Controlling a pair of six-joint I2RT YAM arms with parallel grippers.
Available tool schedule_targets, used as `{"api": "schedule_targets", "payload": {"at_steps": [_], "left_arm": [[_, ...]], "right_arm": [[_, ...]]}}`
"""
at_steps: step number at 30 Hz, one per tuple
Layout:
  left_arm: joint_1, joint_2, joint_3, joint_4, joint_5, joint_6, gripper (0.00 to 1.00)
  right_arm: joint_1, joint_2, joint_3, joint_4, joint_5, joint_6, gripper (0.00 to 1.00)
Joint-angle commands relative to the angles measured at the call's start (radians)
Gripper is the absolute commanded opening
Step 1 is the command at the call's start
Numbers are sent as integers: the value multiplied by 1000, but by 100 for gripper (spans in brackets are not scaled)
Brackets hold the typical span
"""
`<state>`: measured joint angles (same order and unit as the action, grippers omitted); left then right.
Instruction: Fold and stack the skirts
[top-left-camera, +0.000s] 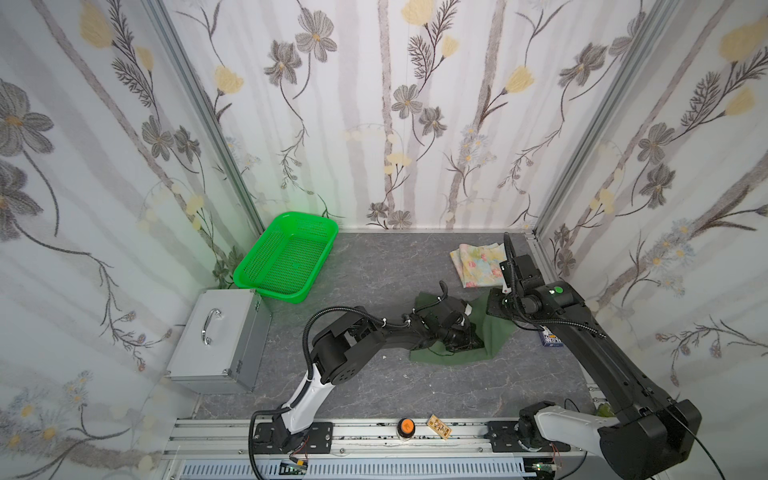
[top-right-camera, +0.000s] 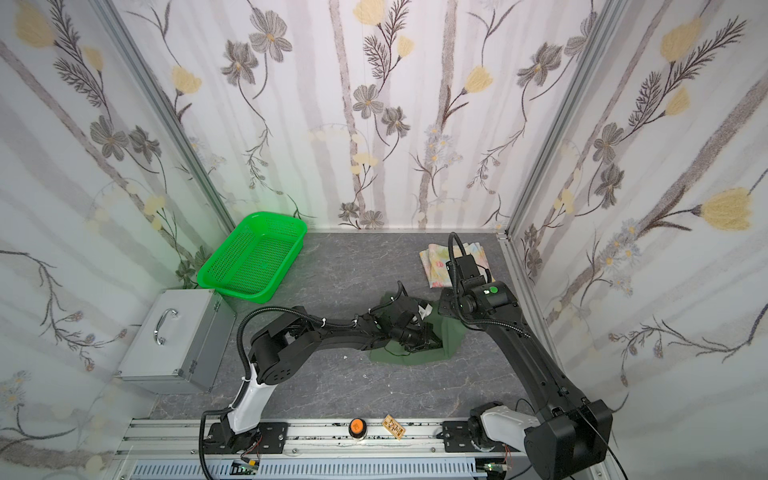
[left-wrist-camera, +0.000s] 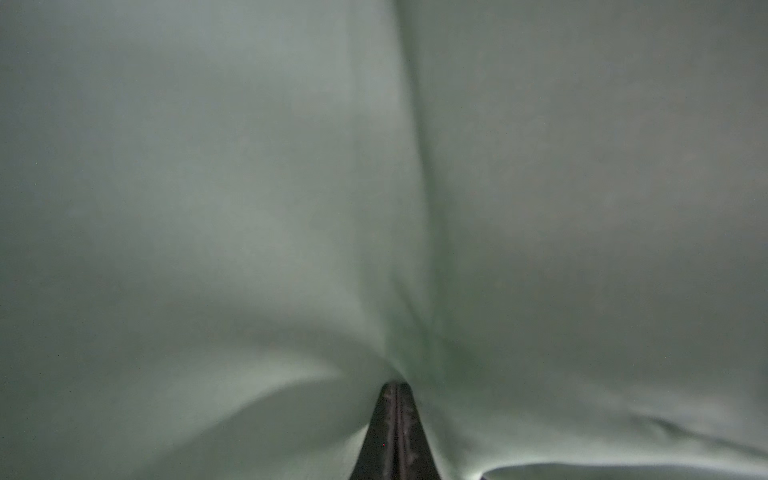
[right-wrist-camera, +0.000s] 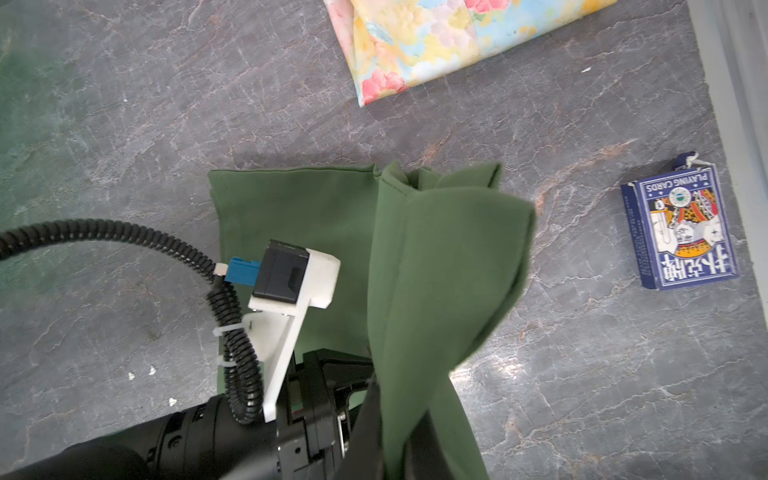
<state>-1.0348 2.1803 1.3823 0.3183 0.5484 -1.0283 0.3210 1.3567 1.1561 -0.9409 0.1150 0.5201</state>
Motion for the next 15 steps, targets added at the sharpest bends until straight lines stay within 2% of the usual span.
{"api": "schedule_targets", "payload": {"at_steps": [1,5,12,15], "left_arm": [[4,25,42,36,6,-18,5],[47,-27,-11,36,-9,-9,4],[223,-209,-262,30,-8,40,4],[252,-233,-326,27,-7,66,4]], "right_arm": [[-17,-15,7,1,36,-30,0],[-28,-24,7,-5,41,-50,0],[-37,-27,7,-14,57,-66,0],[-39,-25,17,-27,80,-69,0]]}}
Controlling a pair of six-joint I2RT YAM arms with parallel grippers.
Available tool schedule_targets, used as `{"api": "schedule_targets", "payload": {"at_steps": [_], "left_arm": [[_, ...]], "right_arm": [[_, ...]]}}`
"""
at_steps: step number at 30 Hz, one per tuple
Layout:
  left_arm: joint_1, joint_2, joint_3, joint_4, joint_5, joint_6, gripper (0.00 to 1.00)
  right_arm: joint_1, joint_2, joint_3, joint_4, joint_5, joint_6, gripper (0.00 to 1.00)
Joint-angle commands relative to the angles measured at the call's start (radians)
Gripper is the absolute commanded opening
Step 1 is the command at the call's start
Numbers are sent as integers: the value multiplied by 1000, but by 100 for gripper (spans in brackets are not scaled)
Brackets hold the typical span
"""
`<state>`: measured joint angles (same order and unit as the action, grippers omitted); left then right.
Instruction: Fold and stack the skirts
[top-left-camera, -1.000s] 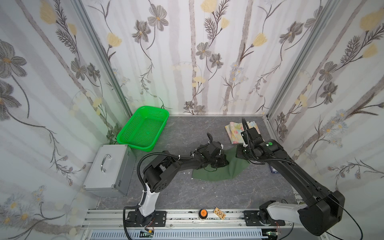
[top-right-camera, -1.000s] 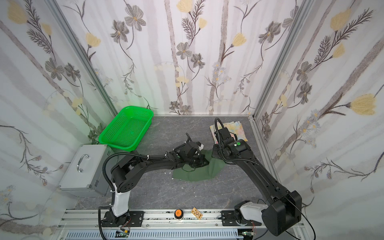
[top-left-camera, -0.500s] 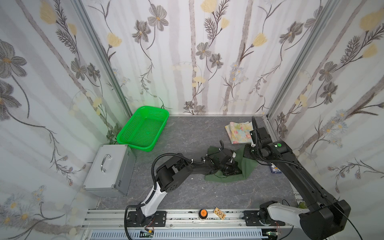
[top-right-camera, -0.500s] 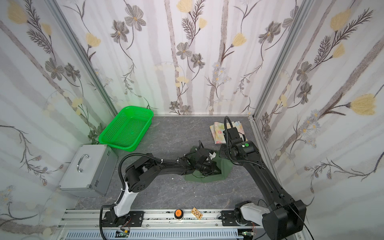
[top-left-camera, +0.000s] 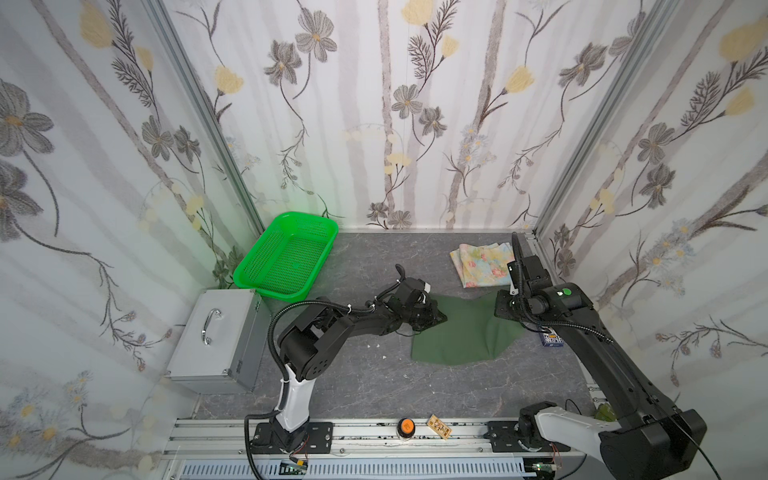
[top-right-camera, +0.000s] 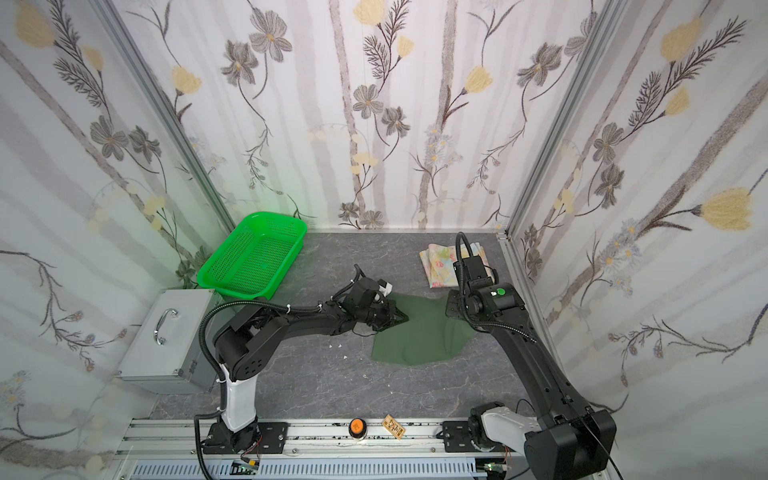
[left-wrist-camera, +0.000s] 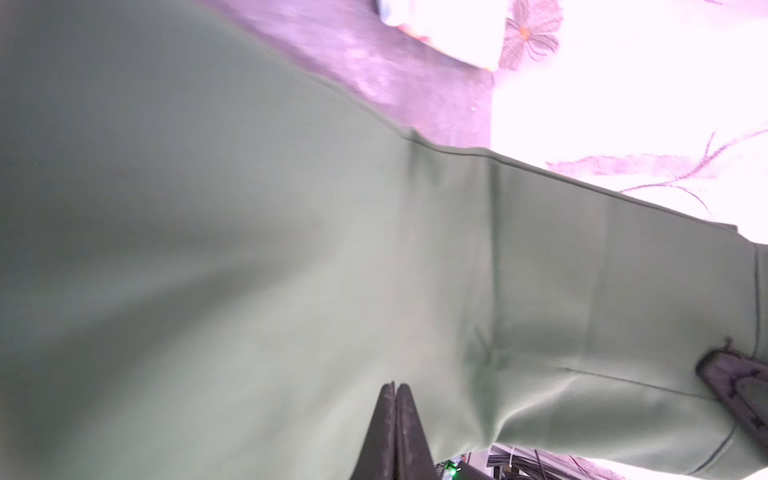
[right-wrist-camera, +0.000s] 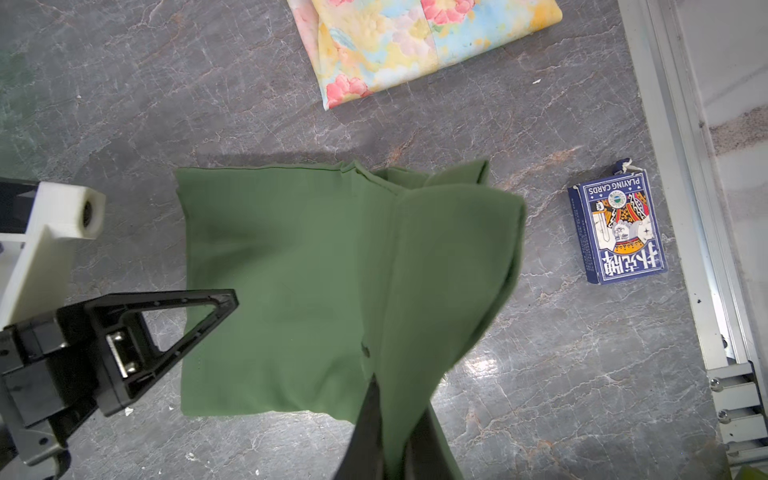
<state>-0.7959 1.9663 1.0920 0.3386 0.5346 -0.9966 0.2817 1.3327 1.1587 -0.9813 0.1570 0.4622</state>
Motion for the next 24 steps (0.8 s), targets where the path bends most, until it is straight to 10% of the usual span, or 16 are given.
{"api": "schedule_targets", "payload": {"at_steps": [1,24], "left_arm": [[15,-20,-53,5,5,42,4],[-134,85,-70,41,-62,2,0]], "right_arm": [[0,-1,20,8,44,-10,0],[204,210,139,105,-8,111,0]]}}
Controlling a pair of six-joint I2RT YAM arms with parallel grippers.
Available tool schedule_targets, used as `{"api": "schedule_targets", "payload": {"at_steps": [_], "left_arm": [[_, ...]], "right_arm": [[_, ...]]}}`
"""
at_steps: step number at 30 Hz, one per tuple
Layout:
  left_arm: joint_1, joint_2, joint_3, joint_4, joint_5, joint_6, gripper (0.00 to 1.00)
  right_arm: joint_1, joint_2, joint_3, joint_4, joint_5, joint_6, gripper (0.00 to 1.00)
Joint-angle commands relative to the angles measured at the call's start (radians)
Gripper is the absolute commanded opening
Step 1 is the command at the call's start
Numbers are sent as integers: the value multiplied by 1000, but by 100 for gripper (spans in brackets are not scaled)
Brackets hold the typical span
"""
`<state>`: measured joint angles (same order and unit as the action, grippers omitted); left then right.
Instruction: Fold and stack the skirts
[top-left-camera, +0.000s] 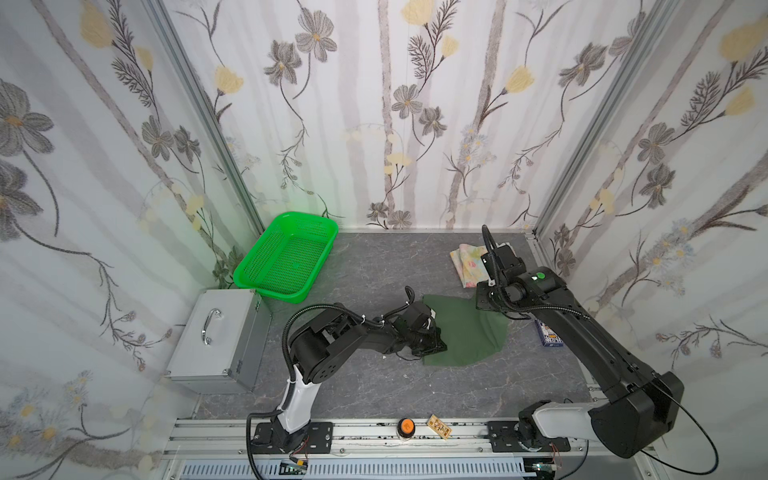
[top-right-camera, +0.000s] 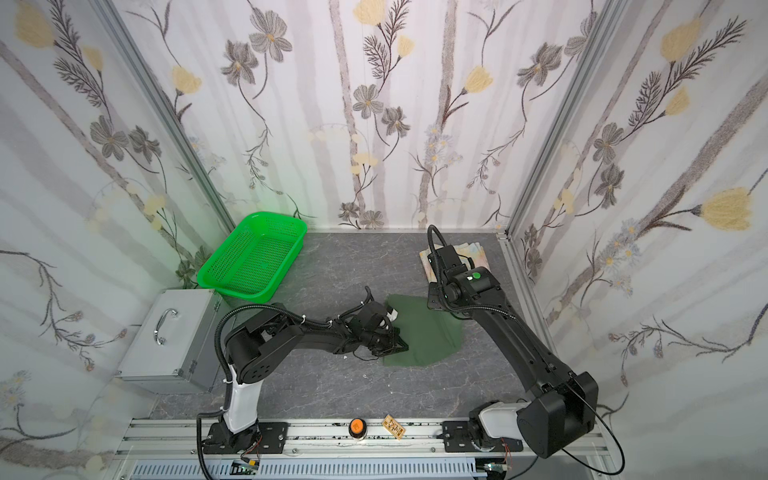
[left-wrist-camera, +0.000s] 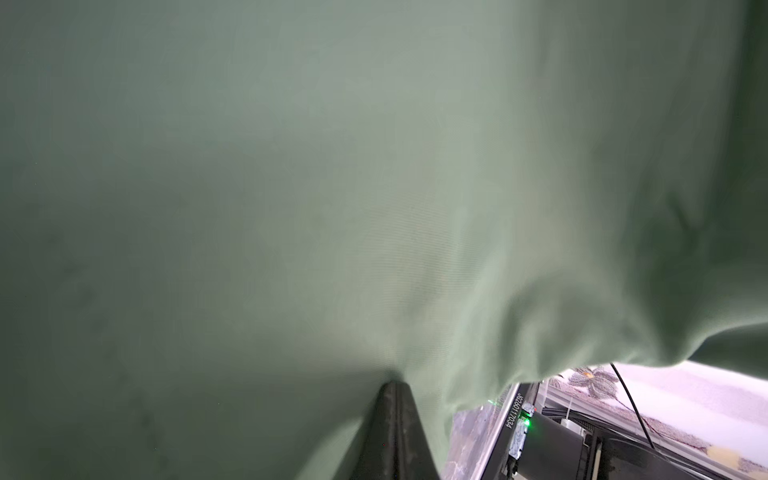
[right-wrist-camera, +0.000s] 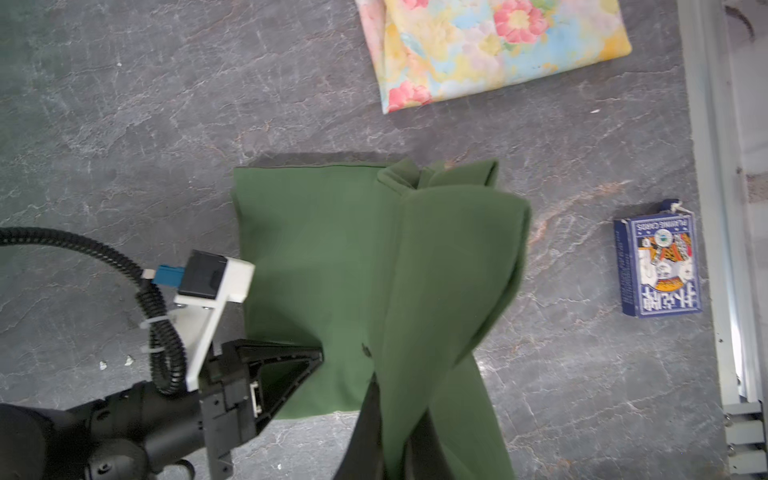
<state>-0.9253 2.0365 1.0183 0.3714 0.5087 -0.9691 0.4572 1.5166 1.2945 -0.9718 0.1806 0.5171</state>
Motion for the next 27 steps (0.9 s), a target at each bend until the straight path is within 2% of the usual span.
{"api": "schedule_targets", "payload": {"at_steps": [1,10,21,27], "left_arm": [[-5,17,4,15,-36,-31,0],[-4,-57,-15,36,-33,-54,0],[61,-279,-264,35,-33,-103,0],[82,-271,-290,35,-71,-68,0]], "right_arm": [[42,43,3,119,-39,69,0],[139,135,-61,301,-93,182,0],[181,154,-130,357,-80,219,0],[236,192,-128,383,-53,234,0]]}}
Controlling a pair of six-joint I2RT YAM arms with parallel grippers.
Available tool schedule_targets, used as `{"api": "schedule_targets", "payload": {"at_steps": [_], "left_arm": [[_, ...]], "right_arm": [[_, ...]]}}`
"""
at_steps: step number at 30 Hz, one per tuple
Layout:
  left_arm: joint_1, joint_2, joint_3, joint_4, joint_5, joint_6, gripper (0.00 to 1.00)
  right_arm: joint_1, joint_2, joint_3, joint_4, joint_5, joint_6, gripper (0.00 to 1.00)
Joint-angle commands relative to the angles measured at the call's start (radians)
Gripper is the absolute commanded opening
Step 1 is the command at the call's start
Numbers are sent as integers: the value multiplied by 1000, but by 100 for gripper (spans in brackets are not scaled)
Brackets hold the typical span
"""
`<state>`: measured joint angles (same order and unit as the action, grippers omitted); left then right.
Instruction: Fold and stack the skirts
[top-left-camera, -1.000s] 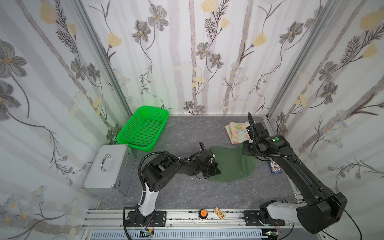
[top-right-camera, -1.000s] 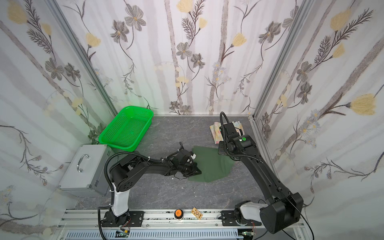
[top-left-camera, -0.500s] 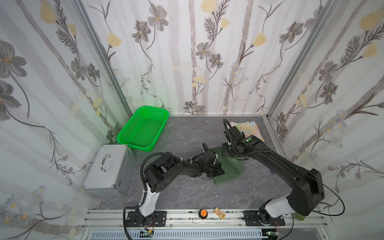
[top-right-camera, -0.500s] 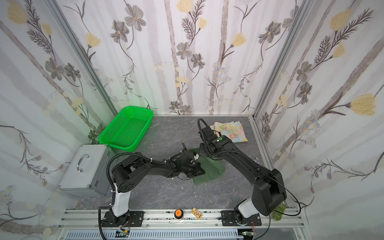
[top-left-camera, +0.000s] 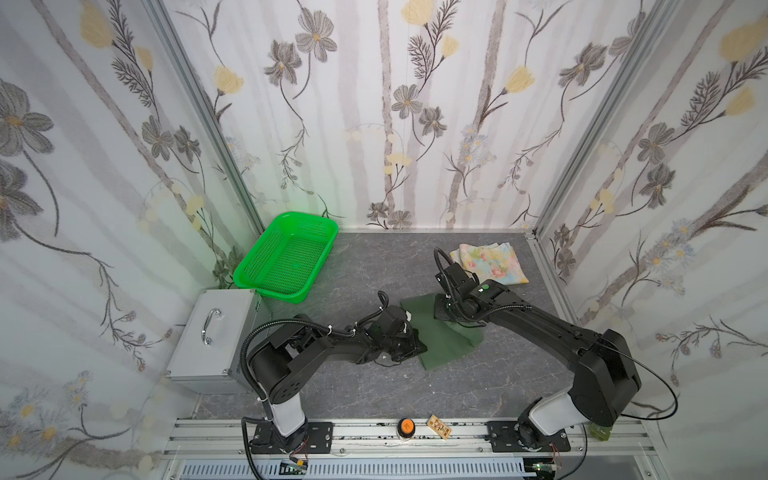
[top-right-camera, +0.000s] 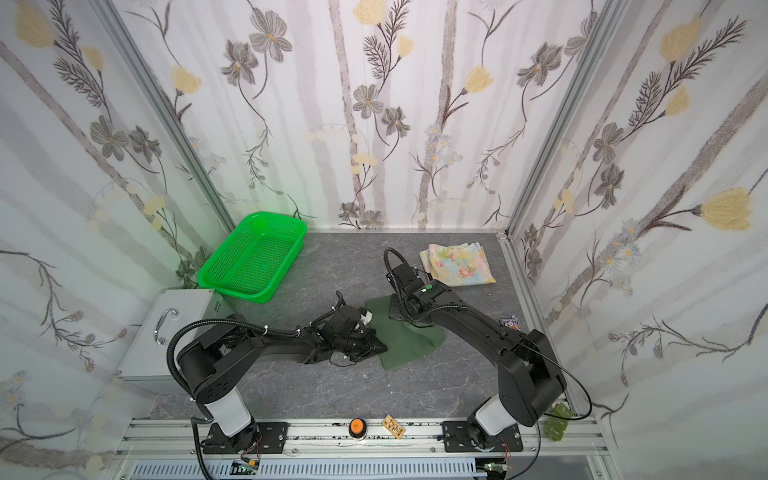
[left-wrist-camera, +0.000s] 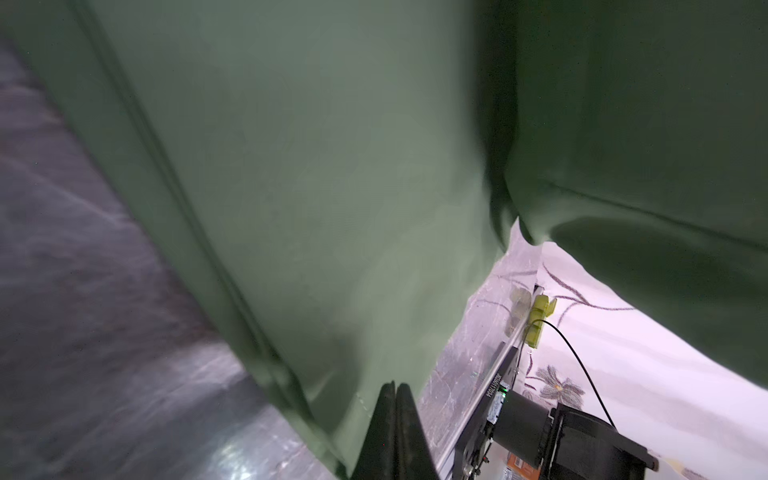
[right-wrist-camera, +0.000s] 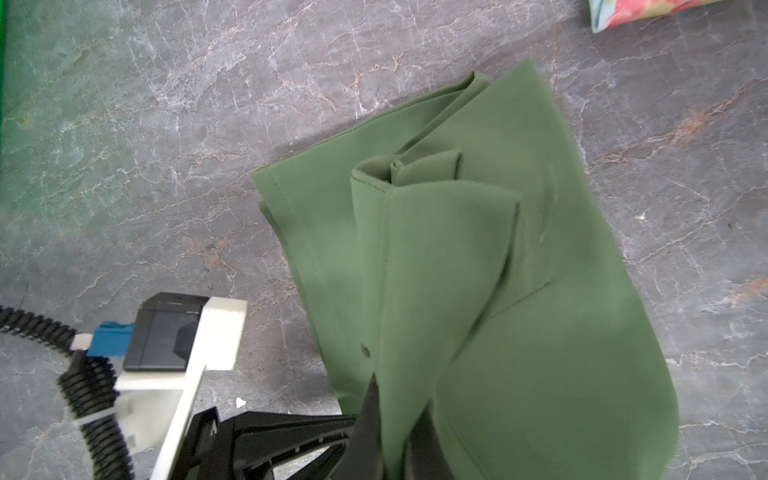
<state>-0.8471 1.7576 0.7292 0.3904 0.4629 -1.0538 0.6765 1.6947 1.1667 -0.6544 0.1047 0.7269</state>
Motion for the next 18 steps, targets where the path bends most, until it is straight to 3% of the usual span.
{"api": "schedule_targets", "payload": {"at_steps": [1,18], "left_arm": [[3,15,3,16,-29,22,0],[3,55,-34,20,-54,34,0]], "right_arm": [[27,20,-1,76,26,27,0],[138,118,-39,278,68,72,0]]}}
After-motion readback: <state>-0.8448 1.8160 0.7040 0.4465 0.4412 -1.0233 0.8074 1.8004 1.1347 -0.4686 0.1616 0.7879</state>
